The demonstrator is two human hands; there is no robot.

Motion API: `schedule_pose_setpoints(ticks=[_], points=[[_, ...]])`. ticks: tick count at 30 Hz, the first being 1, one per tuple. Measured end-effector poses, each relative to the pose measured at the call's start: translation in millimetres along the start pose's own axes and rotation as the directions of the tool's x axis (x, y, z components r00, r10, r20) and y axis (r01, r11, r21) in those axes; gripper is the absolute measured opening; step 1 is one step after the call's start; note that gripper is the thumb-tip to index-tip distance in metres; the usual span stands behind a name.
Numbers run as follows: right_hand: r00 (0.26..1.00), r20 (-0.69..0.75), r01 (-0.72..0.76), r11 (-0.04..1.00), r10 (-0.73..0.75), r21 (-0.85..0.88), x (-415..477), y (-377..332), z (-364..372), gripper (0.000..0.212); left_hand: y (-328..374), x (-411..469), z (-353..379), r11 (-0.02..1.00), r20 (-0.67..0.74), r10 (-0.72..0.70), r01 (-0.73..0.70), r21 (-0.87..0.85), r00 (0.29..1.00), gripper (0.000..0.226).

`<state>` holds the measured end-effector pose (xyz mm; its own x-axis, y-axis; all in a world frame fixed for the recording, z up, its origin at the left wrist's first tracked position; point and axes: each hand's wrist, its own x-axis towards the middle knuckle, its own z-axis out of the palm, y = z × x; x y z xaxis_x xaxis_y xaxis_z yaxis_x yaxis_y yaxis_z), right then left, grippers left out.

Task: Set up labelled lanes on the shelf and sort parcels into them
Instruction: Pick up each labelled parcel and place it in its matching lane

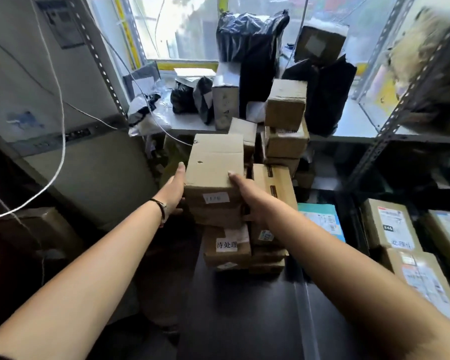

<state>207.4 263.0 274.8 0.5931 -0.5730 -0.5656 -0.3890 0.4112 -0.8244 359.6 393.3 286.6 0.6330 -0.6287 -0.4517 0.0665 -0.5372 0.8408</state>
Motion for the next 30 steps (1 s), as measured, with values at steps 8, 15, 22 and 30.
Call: schedule_pose_setpoints(ticks=[8, 15, 22, 30], points=[[0.999, -0.021, -0.027, 0.995, 0.029, 0.096, -19, -8, 3, 0.052, 8, 24, -13, 0.985, 0.257, 0.163, -0.172, 0.014, 0.952, 0.065], [0.834, -0.275, 0.493, 0.870, -0.479, -0.020, -58, -44, 8, 0.087, 51, 19, -30, 0.914, 0.126, 0.390, -0.368, -0.169, 0.912, 0.032], [-0.040, -0.107, 0.111, 0.102, -0.993, -0.989, -84, -71, 26, 0.072, 107, -45, 5, 0.750, 0.007, 0.566, -0.511, -0.420, 0.825, 0.042], [-0.205, 0.282, 0.066, -0.301, -0.937, -0.951, -115, -67, 39, 0.055, 141, -57, 3, 0.604, 0.247, 0.615, -0.246, -0.758, 0.749, 0.079]])
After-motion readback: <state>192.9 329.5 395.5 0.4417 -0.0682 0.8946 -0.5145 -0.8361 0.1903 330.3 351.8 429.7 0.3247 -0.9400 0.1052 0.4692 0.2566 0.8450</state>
